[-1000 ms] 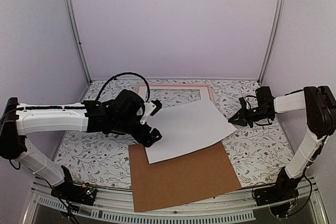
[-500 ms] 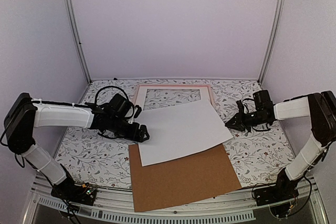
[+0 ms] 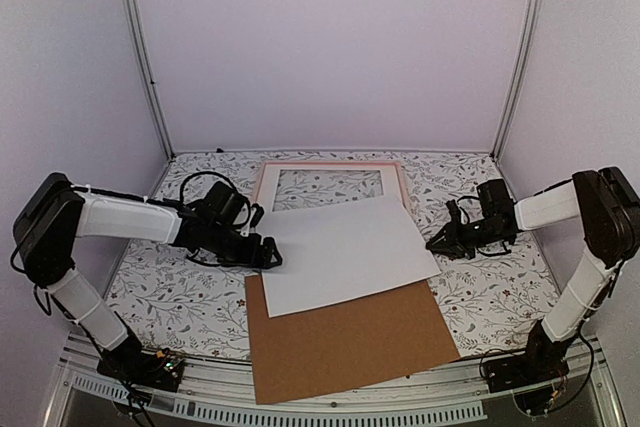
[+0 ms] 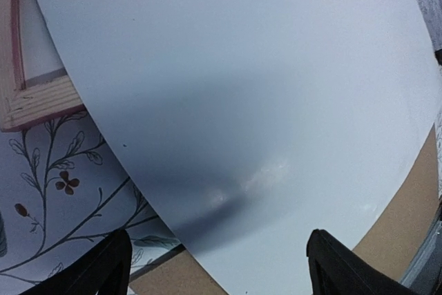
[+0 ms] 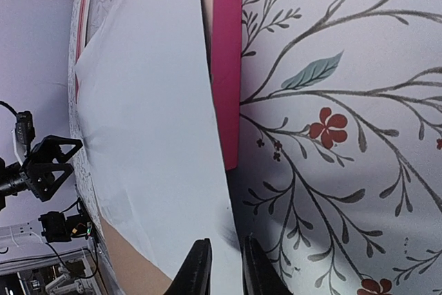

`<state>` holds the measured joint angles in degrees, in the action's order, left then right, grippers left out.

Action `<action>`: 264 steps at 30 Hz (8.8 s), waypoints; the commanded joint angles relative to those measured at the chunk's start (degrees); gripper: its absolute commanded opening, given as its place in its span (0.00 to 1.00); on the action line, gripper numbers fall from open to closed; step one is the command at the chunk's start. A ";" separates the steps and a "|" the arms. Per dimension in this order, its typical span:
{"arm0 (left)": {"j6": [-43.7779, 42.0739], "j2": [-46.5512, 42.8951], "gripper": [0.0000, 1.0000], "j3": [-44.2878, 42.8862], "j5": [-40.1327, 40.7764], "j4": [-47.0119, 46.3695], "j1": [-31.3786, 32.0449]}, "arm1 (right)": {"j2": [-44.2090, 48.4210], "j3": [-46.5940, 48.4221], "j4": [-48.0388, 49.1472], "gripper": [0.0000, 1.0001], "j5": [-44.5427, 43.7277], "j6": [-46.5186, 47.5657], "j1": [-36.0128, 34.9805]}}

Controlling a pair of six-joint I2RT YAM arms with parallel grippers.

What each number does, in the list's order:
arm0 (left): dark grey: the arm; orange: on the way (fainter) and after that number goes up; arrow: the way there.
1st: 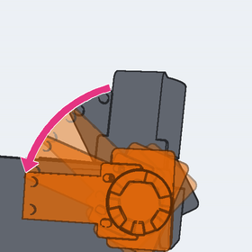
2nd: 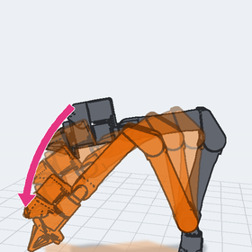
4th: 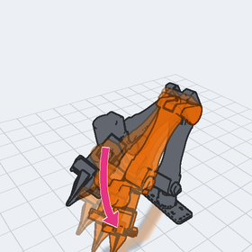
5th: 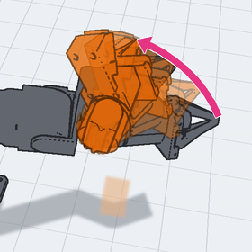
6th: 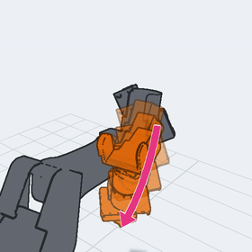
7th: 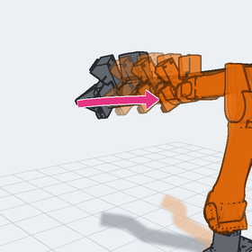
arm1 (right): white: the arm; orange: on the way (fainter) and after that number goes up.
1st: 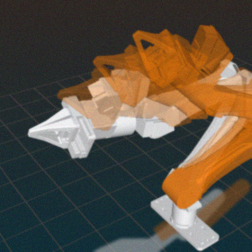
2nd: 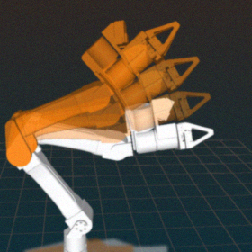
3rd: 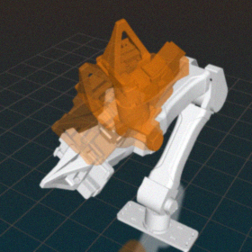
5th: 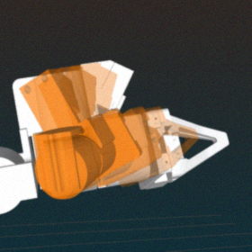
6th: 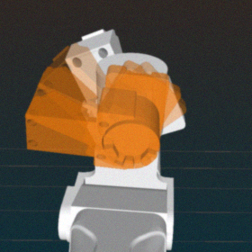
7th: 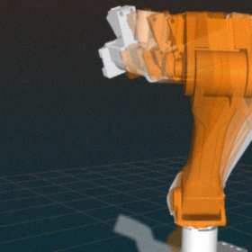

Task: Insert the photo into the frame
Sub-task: Place the object at the center of the board, then pick up the photo from the frame body, then place the photo on the mat board.

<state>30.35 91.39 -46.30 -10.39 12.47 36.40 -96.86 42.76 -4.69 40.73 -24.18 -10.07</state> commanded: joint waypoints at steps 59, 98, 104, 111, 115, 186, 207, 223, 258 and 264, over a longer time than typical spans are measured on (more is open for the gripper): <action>-2.36 -2.89 0.85 -1.49 1.60 -1.19 -6.73 | 5.93 9.88 -6.40 0.00 2.76 8.38 -0.58; -1.63 -1.94 0.91 -4.37 3.97 -4.17 -14.79 | -15.75 27.49 7.13 0.00 2.37 -8.14 -4.76; -0.95 -0.45 0.91 -4.36 4.01 -5.94 -14.86 | -11.32 31.18 4.78 0.00 5.52 -9.94 -4.74; 0.04 -0.82 0.93 -4.50 4.17 -7.08 -15.43 | -6.18 37.43 5.21 0.00 8.87 -14.93 -7.35; 0.59 -2.71 0.94 -3.80 4.96 -7.29 -16.50 | -5.52 41.43 7.44 0.00 10.27 -18.80 -10.03; 5.61 -7.07 0.96 5.69 -5.18 -16.55 -24.36 | -14.23 45.90 -14.95 0.00 -7.91 -4.47 -18.74; 6.58 9.17 0.91 0.02 -15.30 -21.56 -24.54 | -19.01 34.85 -15.06 0.00 -13.56 -4.25 -14.41; 8.34 12.32 0.46 0.86 -22.15 -28.18 -24.53 | -18.46 32.37 -12.08 0.00 -11.71 -5.25 -14.37; 4.03 19.92 0.00 -21.10 -19.40 -16.69 -24.45 | -12.92 32.07 -7.14 0.00 -16.69 -6.48 -14.32; 3.82 25.52 0.00 -26.65 -19.55 -15.11 -24.43 | -15.19 35.43 -9.09 0.00 -18.49 -5.90 -13.41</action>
<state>35.22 114.24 -70.28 -30.59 -4.91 12.21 -110.48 75.48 -12.25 23.90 -30.59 -24.34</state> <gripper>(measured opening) 0.015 0.006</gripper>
